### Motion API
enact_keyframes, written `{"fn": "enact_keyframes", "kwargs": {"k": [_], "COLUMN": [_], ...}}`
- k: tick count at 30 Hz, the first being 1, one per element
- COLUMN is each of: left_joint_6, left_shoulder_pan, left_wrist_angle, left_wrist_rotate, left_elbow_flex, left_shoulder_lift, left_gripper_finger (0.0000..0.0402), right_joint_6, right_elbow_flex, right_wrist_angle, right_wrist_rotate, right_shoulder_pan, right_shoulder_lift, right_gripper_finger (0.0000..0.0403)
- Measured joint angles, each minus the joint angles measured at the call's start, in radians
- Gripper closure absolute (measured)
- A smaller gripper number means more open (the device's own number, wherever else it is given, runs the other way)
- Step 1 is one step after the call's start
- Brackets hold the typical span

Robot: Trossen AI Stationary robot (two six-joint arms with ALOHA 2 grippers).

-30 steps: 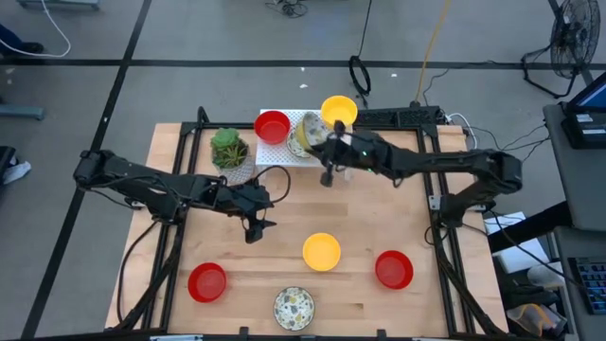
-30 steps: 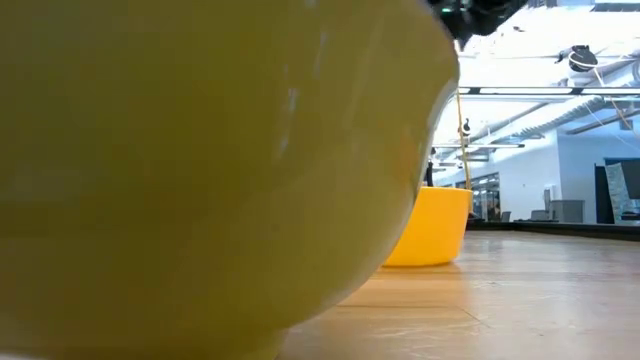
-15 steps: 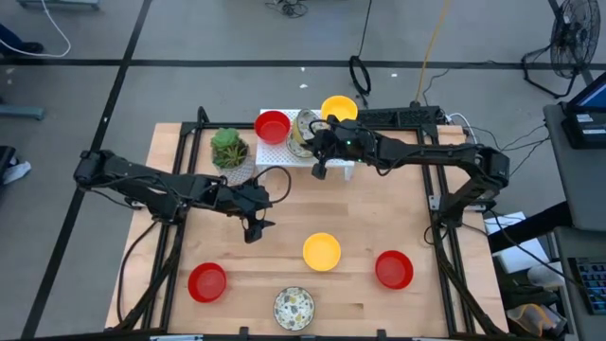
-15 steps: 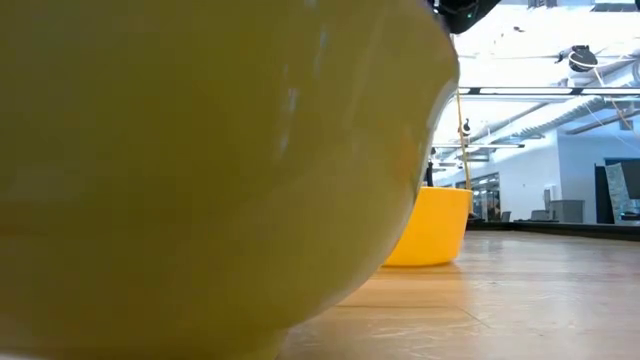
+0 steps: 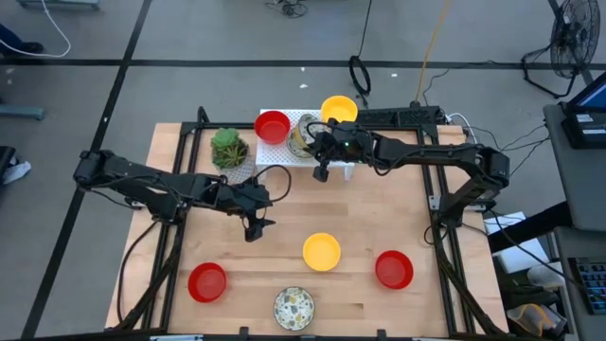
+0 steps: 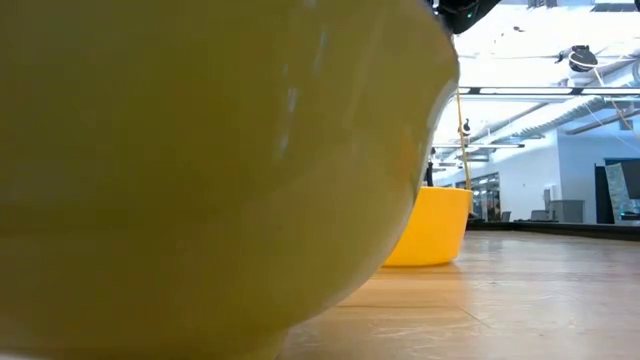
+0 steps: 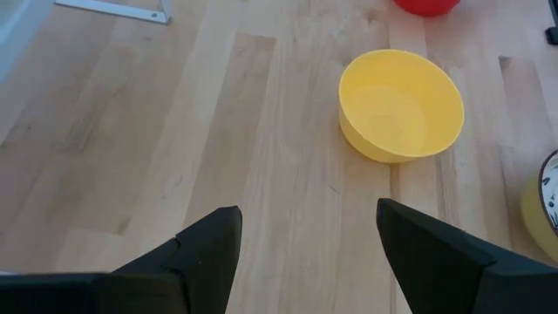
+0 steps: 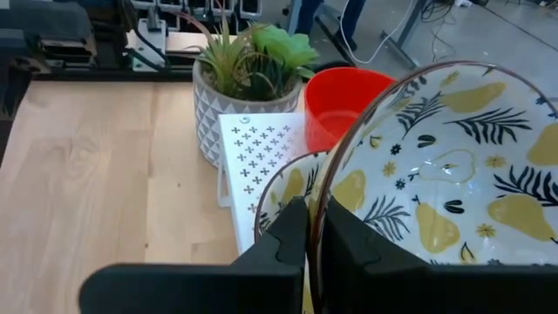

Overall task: Pick & Place Mini bowls
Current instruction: Stack the white patterned bowl on the white patterned bowl on the shelf, then stack the red bowl on the red bowl on the shelf

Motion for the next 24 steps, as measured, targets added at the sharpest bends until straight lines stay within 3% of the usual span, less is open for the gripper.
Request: {"fn": "enact_keyframes", "kwargs": {"k": [7, 24], "left_joint_6": [0.0, -0.013], "left_shoulder_pan": [0.0, 0.0], "left_wrist_angle": [0.0, -0.006], "left_wrist_rotate": [0.0, 0.008], "left_elbow_flex": [0.0, 0.0], "left_shoulder_lift": [0.0, 0.0], "left_gripper_finger": [0.0133, 0.0133], "right_joint_6": [0.008, -0.004], "right_elbow_flex": [0.0, -0.002], "right_wrist_angle": [0.001, 0.064], "right_wrist_rotate": [0.0, 0.0], "right_shoulder_pan": [0.0, 0.006], "right_shoulder_lift": [0.0, -0.025], "right_gripper_finger": [0.0389, 0.0298]}}
